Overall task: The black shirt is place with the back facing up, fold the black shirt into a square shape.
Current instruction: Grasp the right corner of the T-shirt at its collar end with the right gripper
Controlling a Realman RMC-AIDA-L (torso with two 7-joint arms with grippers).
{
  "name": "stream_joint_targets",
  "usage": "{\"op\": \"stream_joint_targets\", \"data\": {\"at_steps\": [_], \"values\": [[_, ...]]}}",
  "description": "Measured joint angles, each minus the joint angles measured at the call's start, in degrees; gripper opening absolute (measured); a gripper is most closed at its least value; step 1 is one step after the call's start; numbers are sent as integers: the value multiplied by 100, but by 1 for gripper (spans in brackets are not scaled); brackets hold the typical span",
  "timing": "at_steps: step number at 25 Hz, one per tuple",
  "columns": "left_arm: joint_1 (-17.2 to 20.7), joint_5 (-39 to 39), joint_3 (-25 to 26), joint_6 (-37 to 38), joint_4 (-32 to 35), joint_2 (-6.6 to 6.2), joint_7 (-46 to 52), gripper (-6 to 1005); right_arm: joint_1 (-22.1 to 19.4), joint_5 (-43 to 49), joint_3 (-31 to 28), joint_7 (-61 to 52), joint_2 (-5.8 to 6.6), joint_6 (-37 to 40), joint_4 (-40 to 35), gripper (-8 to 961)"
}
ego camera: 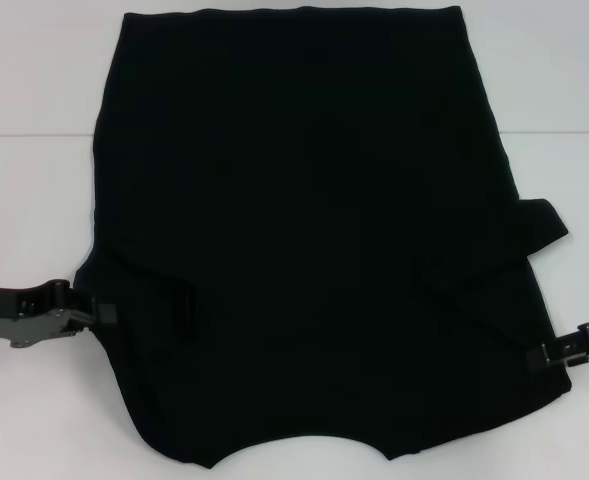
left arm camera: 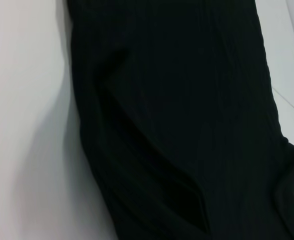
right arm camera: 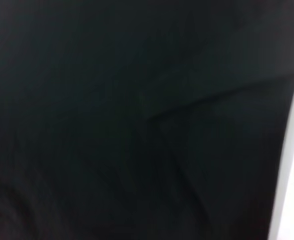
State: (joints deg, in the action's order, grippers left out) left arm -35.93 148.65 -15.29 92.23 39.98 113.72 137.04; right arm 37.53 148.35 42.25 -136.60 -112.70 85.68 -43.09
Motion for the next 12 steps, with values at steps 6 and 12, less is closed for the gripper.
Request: {"op": "stream_joint_targets", "data": {"at_steps": [6, 12], "values": [[-8, -8, 0, -45, 1, -4, 19, 74, 70, 2, 78, -7, -47, -106, 127, 745], [-19, -9, 0, -75, 2, -8, 55, 74, 182, -17, 117, -7, -73, -127, 241, 744]]}}
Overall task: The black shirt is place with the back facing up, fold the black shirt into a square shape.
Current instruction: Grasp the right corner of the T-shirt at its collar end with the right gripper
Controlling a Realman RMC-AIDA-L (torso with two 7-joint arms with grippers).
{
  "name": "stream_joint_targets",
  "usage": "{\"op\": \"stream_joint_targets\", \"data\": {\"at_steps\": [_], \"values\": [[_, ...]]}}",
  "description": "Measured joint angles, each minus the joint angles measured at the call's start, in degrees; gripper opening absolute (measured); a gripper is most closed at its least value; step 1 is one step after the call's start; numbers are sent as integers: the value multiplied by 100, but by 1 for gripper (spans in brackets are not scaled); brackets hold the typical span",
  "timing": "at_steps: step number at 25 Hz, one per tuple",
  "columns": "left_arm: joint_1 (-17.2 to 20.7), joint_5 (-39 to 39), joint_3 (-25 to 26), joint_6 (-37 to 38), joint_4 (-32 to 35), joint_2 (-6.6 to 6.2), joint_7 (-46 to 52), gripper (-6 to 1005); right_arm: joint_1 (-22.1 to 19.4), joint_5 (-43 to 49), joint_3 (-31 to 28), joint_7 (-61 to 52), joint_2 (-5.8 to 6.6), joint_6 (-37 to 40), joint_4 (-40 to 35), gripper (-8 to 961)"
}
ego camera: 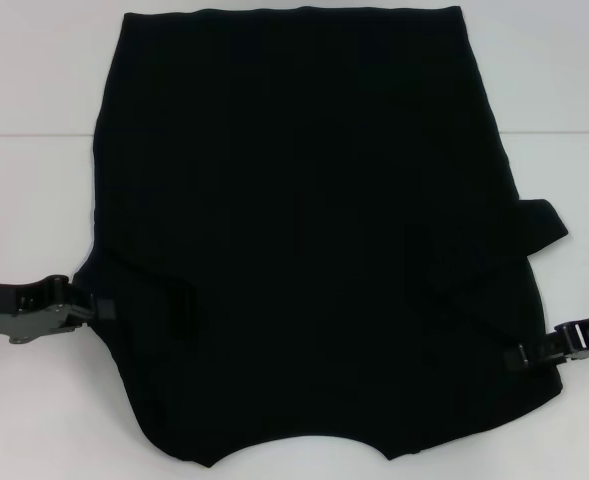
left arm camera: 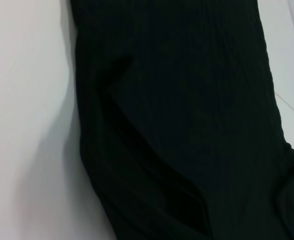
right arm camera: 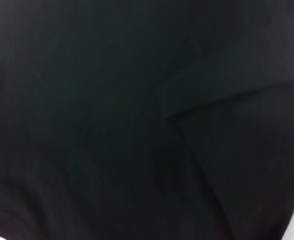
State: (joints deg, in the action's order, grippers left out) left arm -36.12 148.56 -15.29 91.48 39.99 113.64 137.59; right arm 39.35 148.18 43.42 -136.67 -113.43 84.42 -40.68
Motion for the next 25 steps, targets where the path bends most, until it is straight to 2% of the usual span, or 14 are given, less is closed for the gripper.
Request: {"op": "stream_joint_targets", "data": {"at_steps": [7, 13, 19, 23, 25], "values": [[0, 0, 0, -41, -6, 0, 13, 73, 151, -44, -33, 0, -79, 29, 71, 742], [-7, -4, 0, -44, -9, 1, 14, 74, 276, -44, -46, -120, -33, 11, 339, 741], [-9, -5, -1, -33, -9, 13, 14, 74, 223, -35, -133, -226, -2, 35, 310, 509], [-9, -5, -12, -35, -11, 23, 14, 73, 215, -11, -132, -228, 3, 32, 308, 267], [-14, -5, -15, -30, -15, 26, 13, 73, 214, -9, -130, -230, 4, 31, 308, 225]]}}
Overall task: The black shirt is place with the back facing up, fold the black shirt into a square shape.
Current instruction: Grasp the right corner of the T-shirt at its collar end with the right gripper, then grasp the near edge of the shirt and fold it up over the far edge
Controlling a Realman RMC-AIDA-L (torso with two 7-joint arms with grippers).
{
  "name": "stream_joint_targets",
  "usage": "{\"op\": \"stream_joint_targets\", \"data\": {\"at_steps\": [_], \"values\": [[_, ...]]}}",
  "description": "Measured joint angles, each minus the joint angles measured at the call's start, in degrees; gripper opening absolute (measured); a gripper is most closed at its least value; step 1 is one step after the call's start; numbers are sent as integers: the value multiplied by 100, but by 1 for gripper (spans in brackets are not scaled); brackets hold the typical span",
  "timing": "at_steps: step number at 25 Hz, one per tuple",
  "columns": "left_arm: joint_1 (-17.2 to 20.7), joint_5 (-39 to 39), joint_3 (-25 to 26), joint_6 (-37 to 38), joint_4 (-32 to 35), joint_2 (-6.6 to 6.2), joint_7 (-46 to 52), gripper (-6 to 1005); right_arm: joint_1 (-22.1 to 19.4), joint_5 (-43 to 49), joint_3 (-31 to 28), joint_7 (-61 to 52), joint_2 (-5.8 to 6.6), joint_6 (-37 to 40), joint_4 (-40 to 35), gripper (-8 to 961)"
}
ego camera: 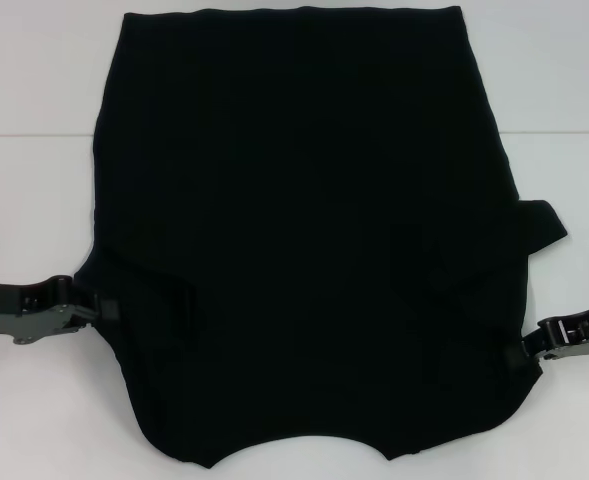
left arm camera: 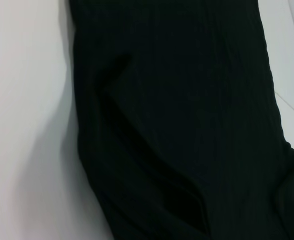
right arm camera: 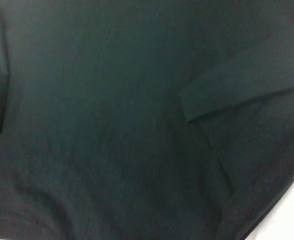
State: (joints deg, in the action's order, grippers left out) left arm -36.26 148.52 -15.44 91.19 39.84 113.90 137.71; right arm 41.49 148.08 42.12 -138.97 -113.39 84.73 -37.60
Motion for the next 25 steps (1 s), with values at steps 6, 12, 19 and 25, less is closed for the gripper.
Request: {"op": "stream_joint_targets", "data": {"at_steps": [6, 12, 19, 25], "values": [[-5, 0, -48, 71, -3, 10, -43, 73, -15, 2, -40, -79, 47, 2, -22, 97], [-65, 0, -170, 543, -3, -1, -276, 73, -224, 1, -125, -152, 93, 370, -251, 58], [-26, 65, -521, 990, 35, 32, -343, 73, -981, 354, -84, -700, -162, 1216, -1577, 55], [147, 71, -804, 1703, 100, 170, -397, 74, -1435, 482, -199, -744, -375, 1968, -2542, 55]]}}
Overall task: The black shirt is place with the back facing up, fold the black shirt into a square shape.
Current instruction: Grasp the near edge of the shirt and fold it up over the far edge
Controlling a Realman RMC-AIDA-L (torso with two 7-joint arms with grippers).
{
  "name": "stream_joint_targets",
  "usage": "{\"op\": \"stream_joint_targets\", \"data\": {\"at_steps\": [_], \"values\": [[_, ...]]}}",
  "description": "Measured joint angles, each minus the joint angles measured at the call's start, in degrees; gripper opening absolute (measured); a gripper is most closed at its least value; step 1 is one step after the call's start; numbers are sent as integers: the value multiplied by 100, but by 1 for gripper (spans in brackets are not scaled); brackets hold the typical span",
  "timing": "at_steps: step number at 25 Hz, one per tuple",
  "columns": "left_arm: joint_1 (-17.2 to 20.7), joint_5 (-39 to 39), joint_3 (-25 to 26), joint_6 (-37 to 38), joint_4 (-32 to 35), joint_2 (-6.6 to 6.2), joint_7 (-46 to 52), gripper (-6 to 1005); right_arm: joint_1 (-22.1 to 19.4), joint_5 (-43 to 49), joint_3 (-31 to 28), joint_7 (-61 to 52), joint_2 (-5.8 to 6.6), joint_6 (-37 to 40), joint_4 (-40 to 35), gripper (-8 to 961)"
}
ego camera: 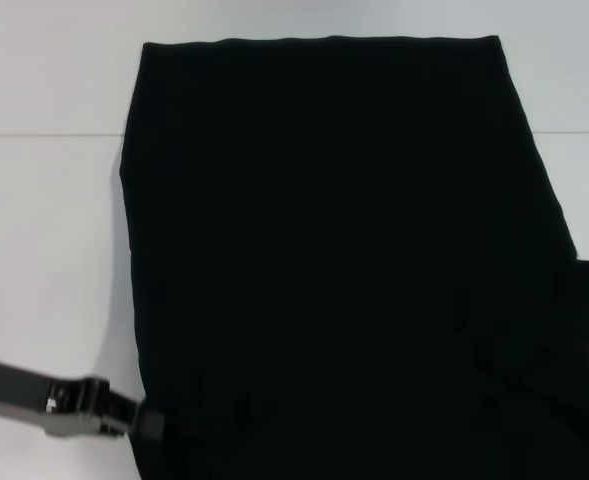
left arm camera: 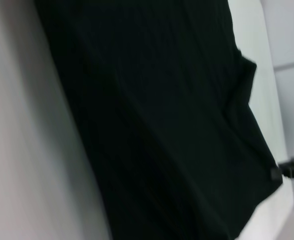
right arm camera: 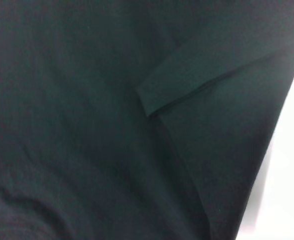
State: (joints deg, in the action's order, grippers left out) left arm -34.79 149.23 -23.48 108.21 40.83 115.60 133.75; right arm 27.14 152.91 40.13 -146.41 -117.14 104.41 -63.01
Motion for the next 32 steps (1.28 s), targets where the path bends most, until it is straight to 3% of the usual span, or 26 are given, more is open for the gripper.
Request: {"op": "stream_joint_targets", "data": {"at_steps": [7, 12, 14, 17, 18, 19, 20, 24, 28, 32], "values": [[162, 2, -430, 315, 134, 177, 37, 74, -159, -28, -109, 95, 1, 218, -30, 55], [-115, -126, -191, -8, 116, 86, 102, 74, 62, -486, -586, 430, 25, 245, 57, 54], [-269, -231, -121, -184, 61, 23, 172, 74, 203, -742, -742, 517, 107, 200, 261, 54], [-569, -365, -90, -608, -152, -81, 359, 74, 453, -1053, -948, 590, 326, -53, 798, 54], [-658, -380, -91, -793, -219, -96, 429, 74, 549, -1151, -985, 601, 418, -224, 1019, 54], [-859, -399, -96, -1228, -343, -117, 601, 74, 720, -1268, -1025, 616, 597, -546, 1375, 54], [-859, -399, -96, -1228, -343, -117, 601, 74, 720, -1268, -1025, 616, 597, -546, 1375, 54], [-1233, -568, -73, -2212, -561, -134, 924, 74, 1015, -1393, -1060, 607, 861, -1170, 1755, 54], [-1431, -1005, -87, -2865, -674, -132, 1058, 74, 1219, -1496, -1141, 503, 965, -1823, 1801, 54], [-1641, -1160, -142, -3781, -861, -126, 1139, 74, 1450, -1550, -1140, 487, 906, -2851, 2037, 55]]}}
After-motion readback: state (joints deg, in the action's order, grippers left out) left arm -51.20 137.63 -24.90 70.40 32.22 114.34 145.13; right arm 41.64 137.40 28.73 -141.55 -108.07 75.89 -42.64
